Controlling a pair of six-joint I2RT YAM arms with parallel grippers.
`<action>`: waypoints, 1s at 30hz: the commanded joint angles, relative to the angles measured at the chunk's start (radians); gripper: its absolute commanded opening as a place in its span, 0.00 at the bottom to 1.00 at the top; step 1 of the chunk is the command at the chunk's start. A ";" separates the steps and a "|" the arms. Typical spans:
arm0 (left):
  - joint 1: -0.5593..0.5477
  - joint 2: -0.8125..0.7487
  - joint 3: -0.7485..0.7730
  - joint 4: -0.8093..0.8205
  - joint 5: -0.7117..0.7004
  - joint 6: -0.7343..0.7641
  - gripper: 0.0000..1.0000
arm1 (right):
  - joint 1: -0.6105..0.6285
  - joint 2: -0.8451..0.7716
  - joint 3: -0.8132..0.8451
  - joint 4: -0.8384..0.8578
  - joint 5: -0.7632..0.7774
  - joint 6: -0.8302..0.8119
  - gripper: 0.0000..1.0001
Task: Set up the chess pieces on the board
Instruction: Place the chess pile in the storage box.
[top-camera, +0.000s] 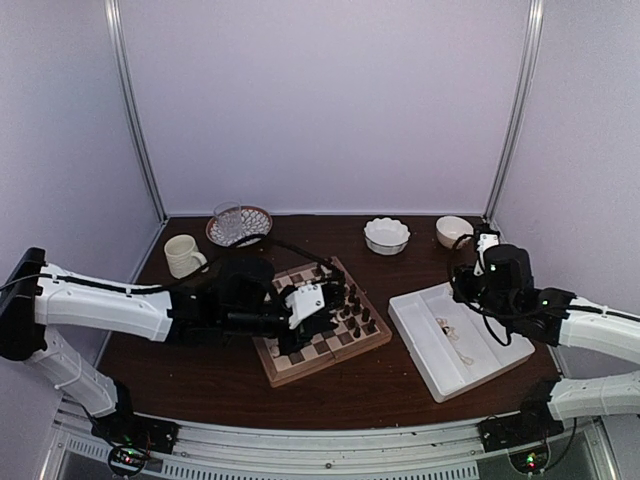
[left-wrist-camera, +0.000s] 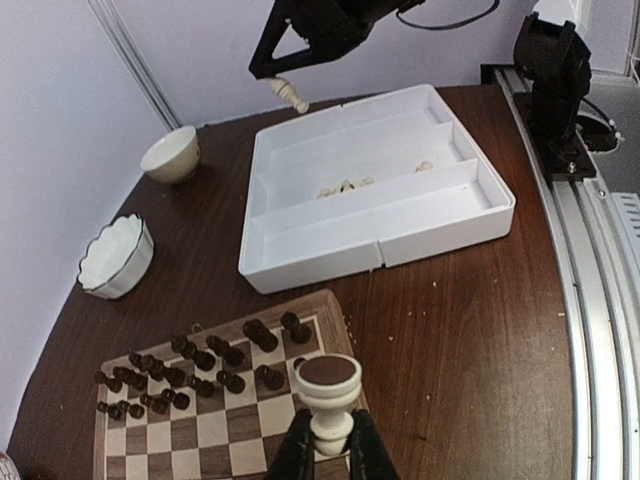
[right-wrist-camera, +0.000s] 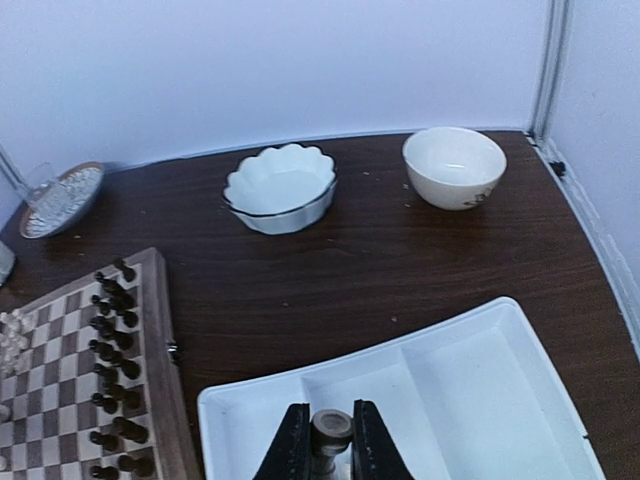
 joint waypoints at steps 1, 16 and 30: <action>-0.005 0.028 0.127 -0.394 -0.066 -0.068 0.08 | -0.021 0.078 0.035 -0.120 0.233 0.033 0.06; -0.007 0.365 0.728 -1.256 -0.265 -0.238 0.15 | -0.151 0.366 0.096 -0.122 -0.044 0.060 0.04; -0.082 0.607 0.980 -1.495 -0.640 -0.064 0.17 | -0.183 0.405 0.102 -0.107 -0.177 0.061 0.37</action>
